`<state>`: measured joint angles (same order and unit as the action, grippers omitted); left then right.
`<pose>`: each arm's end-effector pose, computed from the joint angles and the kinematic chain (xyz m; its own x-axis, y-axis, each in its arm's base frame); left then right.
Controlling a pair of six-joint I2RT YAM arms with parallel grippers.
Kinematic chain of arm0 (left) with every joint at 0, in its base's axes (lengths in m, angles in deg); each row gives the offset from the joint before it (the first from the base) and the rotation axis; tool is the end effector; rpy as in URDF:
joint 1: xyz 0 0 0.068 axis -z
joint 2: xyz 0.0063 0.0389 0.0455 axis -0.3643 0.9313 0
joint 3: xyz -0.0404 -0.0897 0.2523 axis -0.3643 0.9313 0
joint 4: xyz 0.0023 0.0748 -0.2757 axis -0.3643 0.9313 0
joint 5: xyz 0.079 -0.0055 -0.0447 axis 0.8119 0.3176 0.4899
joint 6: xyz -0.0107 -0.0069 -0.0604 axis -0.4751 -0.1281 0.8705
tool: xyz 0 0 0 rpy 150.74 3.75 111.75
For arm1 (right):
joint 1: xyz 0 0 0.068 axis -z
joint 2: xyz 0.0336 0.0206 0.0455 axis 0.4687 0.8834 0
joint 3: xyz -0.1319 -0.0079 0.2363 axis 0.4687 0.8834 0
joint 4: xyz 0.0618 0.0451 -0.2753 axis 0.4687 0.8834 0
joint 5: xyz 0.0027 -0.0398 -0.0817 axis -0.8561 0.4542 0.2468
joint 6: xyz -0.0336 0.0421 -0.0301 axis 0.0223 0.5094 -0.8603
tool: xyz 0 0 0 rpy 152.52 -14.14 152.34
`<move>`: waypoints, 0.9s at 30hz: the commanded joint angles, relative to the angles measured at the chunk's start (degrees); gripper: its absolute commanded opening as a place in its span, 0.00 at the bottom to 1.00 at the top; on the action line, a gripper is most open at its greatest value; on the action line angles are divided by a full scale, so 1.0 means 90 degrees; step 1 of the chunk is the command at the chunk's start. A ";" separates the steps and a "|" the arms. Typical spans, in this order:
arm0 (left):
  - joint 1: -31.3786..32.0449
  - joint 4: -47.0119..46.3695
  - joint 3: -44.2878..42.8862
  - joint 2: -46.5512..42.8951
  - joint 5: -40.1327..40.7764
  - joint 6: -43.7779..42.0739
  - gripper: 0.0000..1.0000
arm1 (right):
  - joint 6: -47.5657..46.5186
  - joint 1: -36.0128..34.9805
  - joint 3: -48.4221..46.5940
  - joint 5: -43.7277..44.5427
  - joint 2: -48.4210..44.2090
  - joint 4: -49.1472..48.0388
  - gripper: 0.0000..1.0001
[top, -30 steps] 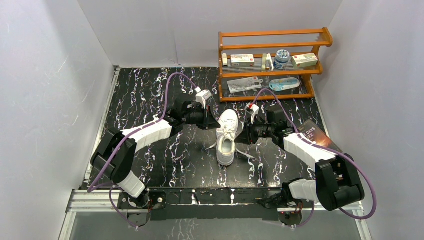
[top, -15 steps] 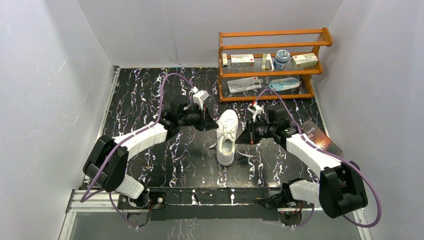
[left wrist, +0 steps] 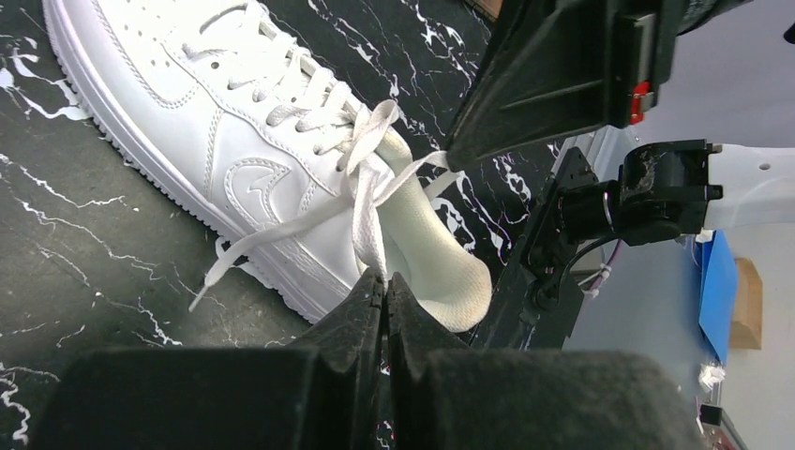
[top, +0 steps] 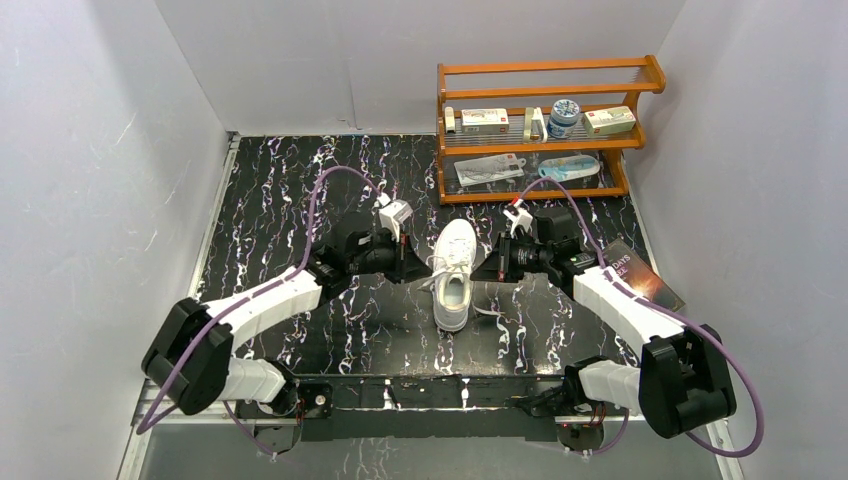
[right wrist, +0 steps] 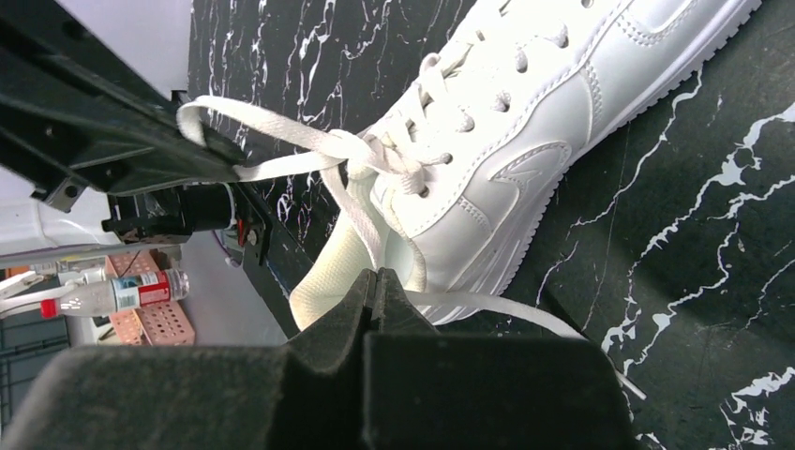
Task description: Tie the shoes
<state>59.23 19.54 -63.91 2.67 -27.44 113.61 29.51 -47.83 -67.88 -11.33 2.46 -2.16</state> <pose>0.2423 -0.2184 0.2248 -0.6260 0.0121 -0.7798 0.7059 0.4337 -0.5600 0.2442 0.1194 0.2045 -0.8502 0.0971 -0.5174 -0.3692 0.5905 0.7176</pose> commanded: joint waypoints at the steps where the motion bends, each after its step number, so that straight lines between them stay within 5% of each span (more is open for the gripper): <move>1: 0.0031 0.0013 0.0296 -0.0619 0.0238 0.0104 0.00 | -0.0049 0.0011 -0.0380 0.0161 -0.0003 0.0080 0.00; 9: 0.0079 0.0048 0.0759 -0.0986 0.0168 0.0315 0.05 | -0.0214 0.0011 -0.0335 0.0030 -0.0069 0.0127 0.00; 13: 0.0081 0.0550 0.0670 -0.1271 0.0381 0.0129 0.28 | -0.0460 0.0011 -0.0375 -0.0367 0.0054 0.0236 0.00; 20: 0.0078 0.1736 -0.0023 -0.2088 0.1008 -0.0567 0.51 | -0.0597 0.0012 -0.0444 -0.0716 0.0165 0.0330 0.00; 27: 0.0060 0.1536 -0.1278 -0.0508 0.0162 -0.1350 0.54 | -0.0643 0.0011 -0.0542 -0.0776 0.0177 0.0459 0.00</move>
<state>59.80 33.44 -69.64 -10.38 -20.62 107.36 25.09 -47.83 -69.38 -16.35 3.86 1.73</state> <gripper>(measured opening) 0.553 0.011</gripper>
